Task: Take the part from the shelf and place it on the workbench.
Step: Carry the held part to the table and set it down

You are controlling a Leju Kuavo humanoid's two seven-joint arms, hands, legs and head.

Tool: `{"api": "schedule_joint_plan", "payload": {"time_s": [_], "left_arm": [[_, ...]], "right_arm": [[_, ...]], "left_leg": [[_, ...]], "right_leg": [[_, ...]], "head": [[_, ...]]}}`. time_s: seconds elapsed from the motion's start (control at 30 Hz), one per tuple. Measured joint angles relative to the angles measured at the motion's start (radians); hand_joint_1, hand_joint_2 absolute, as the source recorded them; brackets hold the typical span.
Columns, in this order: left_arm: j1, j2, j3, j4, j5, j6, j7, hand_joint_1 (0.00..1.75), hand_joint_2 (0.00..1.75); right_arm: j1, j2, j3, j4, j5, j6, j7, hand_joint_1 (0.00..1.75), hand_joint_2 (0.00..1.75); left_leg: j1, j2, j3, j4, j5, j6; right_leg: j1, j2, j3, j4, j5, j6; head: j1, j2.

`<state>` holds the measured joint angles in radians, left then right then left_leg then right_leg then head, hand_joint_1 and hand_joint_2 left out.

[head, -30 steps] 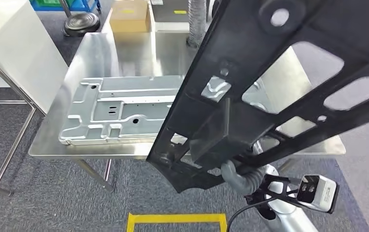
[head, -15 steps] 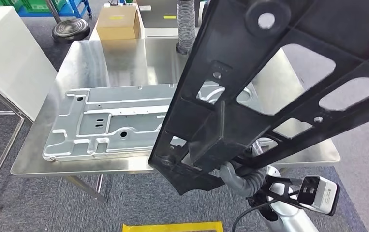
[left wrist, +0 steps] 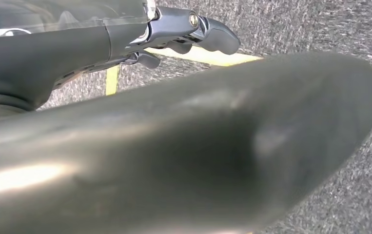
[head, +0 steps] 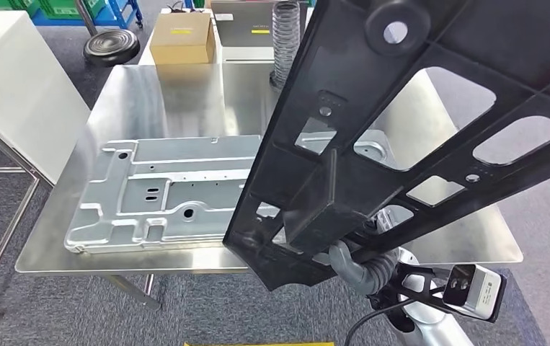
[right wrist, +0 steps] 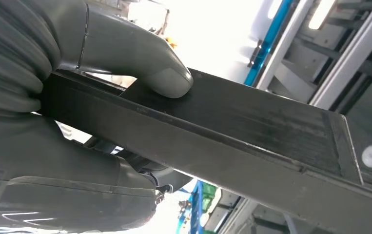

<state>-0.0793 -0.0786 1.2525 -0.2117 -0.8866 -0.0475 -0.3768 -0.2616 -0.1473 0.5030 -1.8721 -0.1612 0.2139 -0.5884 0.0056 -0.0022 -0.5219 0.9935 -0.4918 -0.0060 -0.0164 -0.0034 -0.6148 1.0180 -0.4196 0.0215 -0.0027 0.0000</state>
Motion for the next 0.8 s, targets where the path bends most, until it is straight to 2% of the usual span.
{"api": "schedule_joint_plan", "payload": {"time_s": [0.1, 0.13, 0.17, 0.2, 0.27, 0.3, 0.33, 0.37, 0.4, 0.47, 0.53, 0.63, 0.7, 0.77, 0.8], "left_arm": [[0.000, 0.000, 0.002, 0.000, 0.001, 0.001, -0.001, 0.00, 0.00], [-0.001, 0.000, 0.002, 0.000, 0.001, 0.001, -0.002, 0.00, 0.00], [-0.001, 0.000, 0.002, 0.000, 0.001, 0.003, -0.003, 0.00, 0.00], [-0.001, 0.000, 0.003, 0.000, 0.002, 0.004, -0.004, 0.00, 0.00], [0.002, -0.001, 0.005, 0.000, 0.005, 0.010, -0.004, 0.00, 0.00], [0.004, -0.001, 0.007, 0.000, 0.007, 0.014, -0.003, 0.00, 0.00], [0.006, -0.001, 0.011, 0.000, 0.009, 0.018, -0.001, 0.00, 0.00], [0.007, -0.001, 0.014, 0.000, 0.010, 0.021, 0.000, 0.00, 0.00], [0.008, -0.001, 0.017, 0.000, 0.010, 0.024, 0.000, 0.00, 0.00], [0.007, 0.000, 0.020, 0.000, 0.006, 0.028, 0.000, 0.00, 0.00], [0.005, 0.000, 0.020, 0.000, 0.000, 0.029, 0.000, 0.00, 0.00], [0.004, 0.000, 0.020, 0.000, -0.003, 0.025, -0.001, 0.00, 0.00], [0.002, 0.000, 0.020, 0.000, -0.005, 0.019, -0.004, 0.00, 0.00], [0.002, 0.001, 0.020, 0.000, -0.009, 0.013, -0.008, 0.00, 0.00], [0.002, 0.001, 0.020, 0.000, -0.011, 0.011, -0.010, 0.00, 0.00]], "right_arm": [[0.008, 0.000, -0.001, -0.008, 0.007, -0.016, -0.001, 1.75, 1.75], [0.011, 0.000, -0.001, -0.013, 0.014, -0.023, -0.001, 1.75, 1.75], [0.014, 0.001, -0.002, -0.019, 0.023, -0.033, -0.001, 1.75, 1.75], [0.019, 0.001, -0.002, -0.025, 0.037, -0.044, -0.001, 1.75, 1.75], [0.033, 0.002, -0.006, -0.035, 0.089, -0.083, -0.001, 1.75, 1.75], [0.044, 0.002, -0.009, -0.041, 0.132, -0.114, 0.000, 1.75, 1.75], [0.054, 0.001, -0.014, -0.049, 0.180, -0.149, 0.003, 1.75, 1.75], [0.063, 0.001, -0.021, -0.057, 0.228, -0.187, 0.011, 1.75, 1.75], [0.067, 0.001, -0.029, -0.063, 0.272, -0.223, 0.024, 1.75, 1.75], [0.054, 0.001, -0.058, -0.051, 0.362, -0.295, 0.056, 1.75, 1.75], [0.015, 0.001, -0.107, -0.005, 0.476, -0.361, 0.091, 1.75, 1.75], [-0.059, -0.003, -0.183, 0.074, 0.631, -0.428, 0.153, 1.75, 1.75], [-0.097, -0.009, -0.218, 0.110, 0.714, -0.464, 0.196, 1.75, 1.75], [-0.123, -0.021, -0.246, 0.149, 0.829, -0.507, 0.255, 1.75, 1.75], [-0.132, -0.029, -0.259, 0.173, 0.895, -0.527, 0.290, 1.75, 1.75]], "left_leg": [[0.001, 0.002, 0.008, 0.002, -0.013, -0.018], [0.003, 0.003, 0.004, 0.019, -0.024, -0.023], [0.004, 0.003, -0.014, 0.060, -0.044, -0.027], [0.005, 0.003, -0.046, 0.122, -0.071, -0.030], [0.006, 0.003, -0.129, 0.261, -0.117, -0.033], [0.006, 0.003, -0.158, 0.297, -0.116, -0.032], [0.005, 0.003, -0.168, 0.294, -0.094, -0.030], [0.005, 0.003, -0.159, 0.250, -0.054, -0.025], [0.004, 0.003, -0.135, 0.179, -0.005, -0.019], [-0.001, 0.002, -0.090, 0.059, 0.055, -0.004], [-0.008, 0.001, -0.079, 0.024, 0.061, 0.005], [-0.003, 0.001, -0.076, 0.008, 0.069, 0.019], [0.001, 0.002, -0.071, 0.000, 0.072, 0.028], [0.000, 0.001, -0.071, 0.000, 0.069, 0.033], [0.000, 0.000, -0.070, 0.001, 0.068, 0.034]], "right_leg": [[0.001, 0.005, 0.008, -0.006, -0.012, -0.020], [0.000, 0.005, 0.014, -0.010, -0.014, -0.027], [-0.001, 0.005, 0.021, -0.013, -0.017, -0.033], [0.000, 0.005, 0.026, -0.014, -0.020, -0.038], [0.004, 0.005, 0.036, -0.014, -0.029, -0.044], [0.006, 0.006, 0.041, -0.014, -0.034, -0.045], [0.008, 0.007, 0.048, -0.014, -0.039, -0.046], [0.010, 0.009, 0.057, -0.014, -0.045, -0.045], [0.012, 0.010, 0.065, -0.014, -0.051, -0.044], [0.016, 0.013, 0.074, -0.012, -0.060, -0.038], [0.016, 0.016, 0.072, -0.012, -0.062, -0.027], [0.014, 0.016, 0.066, -0.001, -0.072, -0.010], [0.011, 0.014, 0.028, 0.080, -0.116, -0.001], [0.007, 0.013, -0.047, 0.219, -0.172, 0.007], [0.005, 0.012, -0.077, 0.266, -0.180, 0.010]], "head": [[-0.003, 0.000], [-0.004, 0.000], [-0.005, 0.000], [-0.006, 0.000], [-0.007, 0.000], [-0.007, 0.000], [-0.007, 0.000], [-0.007, 0.000], [-0.007, 0.000], [-0.006, 0.000], [-0.006, 0.000], [-0.005, 0.000], [-0.003, 0.000], [-0.001, 0.000], [-0.001, 0.000]]}}
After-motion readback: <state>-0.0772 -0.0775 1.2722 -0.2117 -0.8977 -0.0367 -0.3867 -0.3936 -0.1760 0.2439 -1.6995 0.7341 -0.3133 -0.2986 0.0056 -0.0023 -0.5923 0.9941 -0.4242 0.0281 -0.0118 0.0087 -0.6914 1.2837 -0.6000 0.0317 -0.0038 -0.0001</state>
